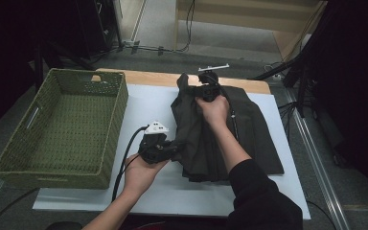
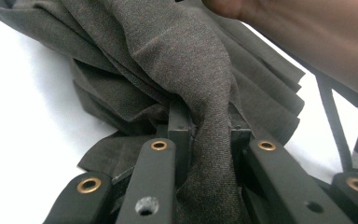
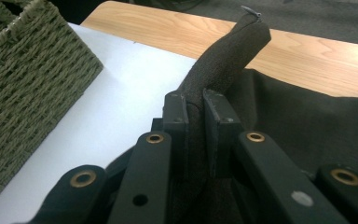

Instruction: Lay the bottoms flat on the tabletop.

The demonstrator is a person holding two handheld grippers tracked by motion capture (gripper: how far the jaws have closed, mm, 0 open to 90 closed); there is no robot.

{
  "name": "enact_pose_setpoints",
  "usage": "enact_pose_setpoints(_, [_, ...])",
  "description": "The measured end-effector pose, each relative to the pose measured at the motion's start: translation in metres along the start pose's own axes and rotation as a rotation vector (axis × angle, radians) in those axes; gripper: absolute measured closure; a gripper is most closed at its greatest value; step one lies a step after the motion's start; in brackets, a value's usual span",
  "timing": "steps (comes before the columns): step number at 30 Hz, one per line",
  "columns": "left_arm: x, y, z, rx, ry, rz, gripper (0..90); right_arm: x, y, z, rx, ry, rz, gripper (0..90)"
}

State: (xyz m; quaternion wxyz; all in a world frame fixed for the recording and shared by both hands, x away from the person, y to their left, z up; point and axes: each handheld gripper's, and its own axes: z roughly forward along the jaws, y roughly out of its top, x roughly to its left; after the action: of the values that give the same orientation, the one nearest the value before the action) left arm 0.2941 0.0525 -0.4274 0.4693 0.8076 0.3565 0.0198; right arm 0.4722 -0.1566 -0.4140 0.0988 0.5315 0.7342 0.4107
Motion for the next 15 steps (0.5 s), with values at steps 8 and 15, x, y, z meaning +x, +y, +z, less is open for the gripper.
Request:
enact_pose_setpoints(8, [-0.008,0.013,0.008,0.026,-0.035,0.024,80.4,-0.019,-0.003,-0.019,-0.014,-0.017,0.029,78.8])
enact_pose_setpoints(15, [-0.016,0.027,0.014,0.045,-0.075,0.043,81.7,-0.032,-0.006,-0.037,-0.039,-0.025,0.052,78.8])
